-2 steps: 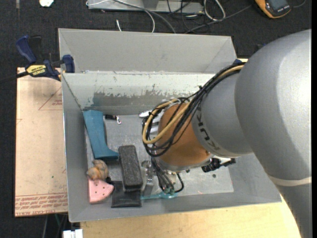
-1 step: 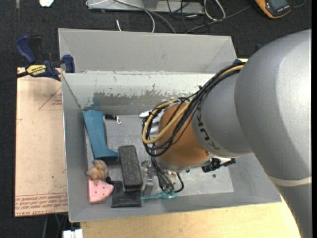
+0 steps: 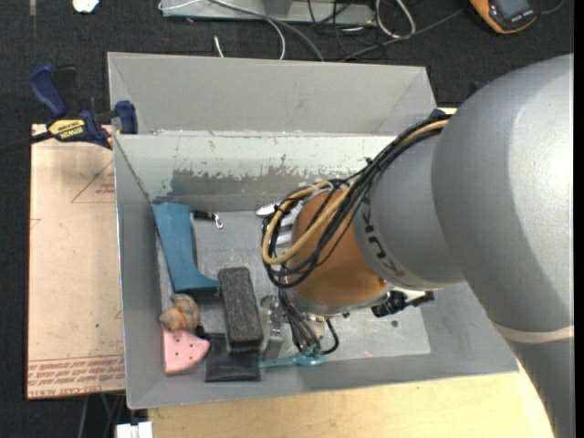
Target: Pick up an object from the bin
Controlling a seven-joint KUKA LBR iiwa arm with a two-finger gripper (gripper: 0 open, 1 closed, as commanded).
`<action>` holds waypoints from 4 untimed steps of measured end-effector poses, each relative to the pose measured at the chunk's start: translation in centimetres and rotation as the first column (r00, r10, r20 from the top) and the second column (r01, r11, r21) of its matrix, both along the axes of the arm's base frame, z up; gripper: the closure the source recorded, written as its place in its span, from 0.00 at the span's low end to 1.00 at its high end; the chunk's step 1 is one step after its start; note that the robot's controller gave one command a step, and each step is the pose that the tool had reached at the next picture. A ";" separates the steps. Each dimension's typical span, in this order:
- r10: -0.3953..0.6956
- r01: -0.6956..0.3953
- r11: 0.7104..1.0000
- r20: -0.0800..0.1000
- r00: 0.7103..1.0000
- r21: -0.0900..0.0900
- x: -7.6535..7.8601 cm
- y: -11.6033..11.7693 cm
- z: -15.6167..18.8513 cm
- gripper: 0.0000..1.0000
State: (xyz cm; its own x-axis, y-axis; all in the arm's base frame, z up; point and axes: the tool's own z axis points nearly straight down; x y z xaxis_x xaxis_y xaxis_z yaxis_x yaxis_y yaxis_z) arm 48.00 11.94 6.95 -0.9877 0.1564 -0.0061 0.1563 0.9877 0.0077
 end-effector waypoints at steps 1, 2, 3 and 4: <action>0.000 0.000 1.000 0.000 1.000 0.000 0.0 0.0 0.0 1.00; 0.000 0.000 1.000 0.000 1.000 0.000 0.0 0.0 0.0 1.00; 0.000 0.000 1.000 0.000 1.000 0.000 0.0 0.0 0.0 1.00; 0.000 0.000 1.000 0.000 1.000 0.000 0.0 0.0 0.0 1.00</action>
Offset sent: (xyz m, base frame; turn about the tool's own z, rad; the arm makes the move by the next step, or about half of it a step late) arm 0.0000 0.0000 0.0000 0.0000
